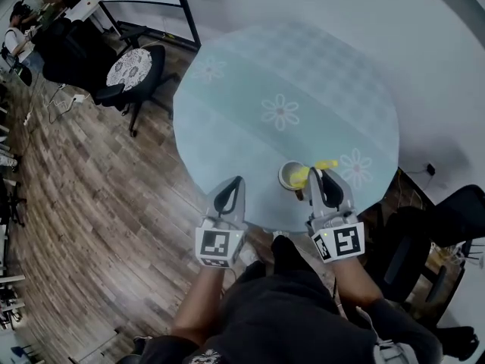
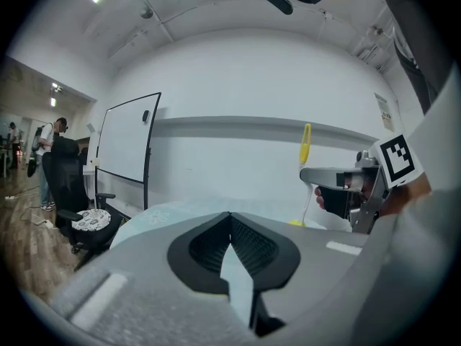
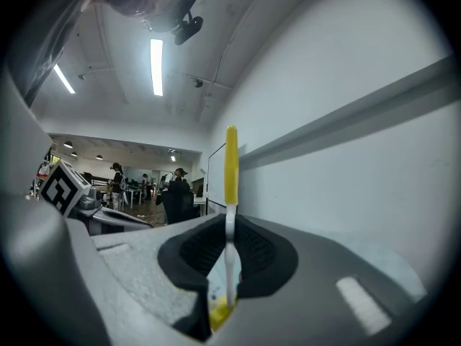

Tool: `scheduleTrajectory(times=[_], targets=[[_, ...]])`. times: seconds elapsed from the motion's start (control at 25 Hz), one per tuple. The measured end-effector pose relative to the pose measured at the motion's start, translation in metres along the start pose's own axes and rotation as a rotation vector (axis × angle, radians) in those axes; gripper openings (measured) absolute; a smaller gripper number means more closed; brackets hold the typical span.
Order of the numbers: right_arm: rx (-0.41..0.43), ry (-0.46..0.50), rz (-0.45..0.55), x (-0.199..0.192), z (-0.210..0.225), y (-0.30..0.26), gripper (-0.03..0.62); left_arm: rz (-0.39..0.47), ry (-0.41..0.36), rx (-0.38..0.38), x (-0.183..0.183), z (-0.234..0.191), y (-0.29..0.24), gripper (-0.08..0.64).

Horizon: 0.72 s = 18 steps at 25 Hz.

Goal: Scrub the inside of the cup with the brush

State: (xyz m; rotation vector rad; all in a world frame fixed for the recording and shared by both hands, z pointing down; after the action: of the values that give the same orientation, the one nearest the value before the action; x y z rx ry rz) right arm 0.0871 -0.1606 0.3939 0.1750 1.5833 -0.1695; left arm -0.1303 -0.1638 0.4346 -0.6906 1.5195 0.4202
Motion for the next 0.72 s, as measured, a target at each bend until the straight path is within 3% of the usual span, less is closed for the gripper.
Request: scheduleTrajectory(times=[0.24,0.72], targets=[[0.043,-0.034,-0.038,-0.026,0.012,-0.025,0.038,-0.030,0.048,0.041,-0.018,-0.009,-0.028,-0.002],[0.094,0.001,-0.099,-0.073,0.024,-0.059,0.038,-0.074,0.052,0.058,-0.055,-0.030,-0.063,-0.002]])
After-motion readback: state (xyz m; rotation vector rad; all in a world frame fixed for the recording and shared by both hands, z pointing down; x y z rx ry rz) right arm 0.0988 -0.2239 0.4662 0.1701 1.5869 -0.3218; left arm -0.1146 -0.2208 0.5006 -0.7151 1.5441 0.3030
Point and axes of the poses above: the fingertips, and each gripper's own axes: y backward along the fingers, z to its right, x out of its top, the point moved 6 cm from there along y, backward along the fingers, and after that the axes turned 12 degrees about -x, right-handed, at the moved point
